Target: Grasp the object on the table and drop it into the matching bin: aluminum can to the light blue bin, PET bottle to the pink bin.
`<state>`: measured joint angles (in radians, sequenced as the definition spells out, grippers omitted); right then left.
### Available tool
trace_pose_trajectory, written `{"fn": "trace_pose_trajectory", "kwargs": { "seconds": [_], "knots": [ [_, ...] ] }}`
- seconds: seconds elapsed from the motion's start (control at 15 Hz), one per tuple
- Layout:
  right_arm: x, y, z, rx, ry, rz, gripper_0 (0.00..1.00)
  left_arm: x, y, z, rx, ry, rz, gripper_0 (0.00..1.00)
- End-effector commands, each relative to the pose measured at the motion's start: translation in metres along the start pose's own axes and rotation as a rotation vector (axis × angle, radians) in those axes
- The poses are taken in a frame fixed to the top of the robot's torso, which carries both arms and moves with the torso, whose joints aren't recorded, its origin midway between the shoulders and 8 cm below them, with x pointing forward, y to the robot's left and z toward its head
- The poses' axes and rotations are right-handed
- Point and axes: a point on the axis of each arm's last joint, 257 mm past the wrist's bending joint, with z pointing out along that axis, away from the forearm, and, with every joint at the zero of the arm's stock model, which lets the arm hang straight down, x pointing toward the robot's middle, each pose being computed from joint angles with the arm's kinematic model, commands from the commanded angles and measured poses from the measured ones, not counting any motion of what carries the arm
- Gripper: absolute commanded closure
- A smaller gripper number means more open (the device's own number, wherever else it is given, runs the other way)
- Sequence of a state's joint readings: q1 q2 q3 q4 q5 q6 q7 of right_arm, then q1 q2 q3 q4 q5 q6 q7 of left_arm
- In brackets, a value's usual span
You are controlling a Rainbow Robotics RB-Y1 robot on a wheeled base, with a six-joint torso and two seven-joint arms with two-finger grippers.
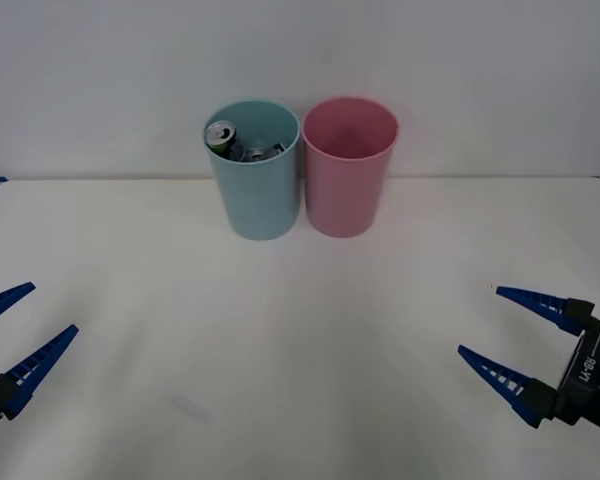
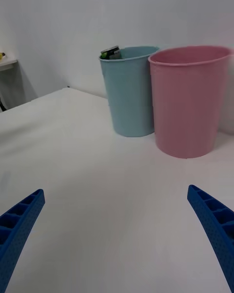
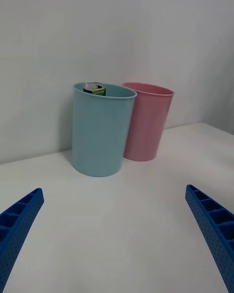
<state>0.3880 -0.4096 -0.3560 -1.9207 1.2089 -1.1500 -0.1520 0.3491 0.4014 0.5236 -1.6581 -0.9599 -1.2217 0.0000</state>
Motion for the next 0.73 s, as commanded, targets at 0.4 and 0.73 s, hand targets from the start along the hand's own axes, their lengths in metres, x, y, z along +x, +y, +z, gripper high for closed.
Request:
{"fn": "trace_pose_trajectory", "kwargs": {
  "seconds": [0.4,0.73],
  "knots": [
    [0.012,-0.017,-0.037,0.108,0.021,0.051,0.0,0.0,0.0,0.0,0.0,0.0,0.0,0.0],
    [0.013,-0.018,-0.038,0.115,0.023,0.048,0.0,0.0,0.0,0.0,0.0,0.0,0.0,0.0]
  ]
}}
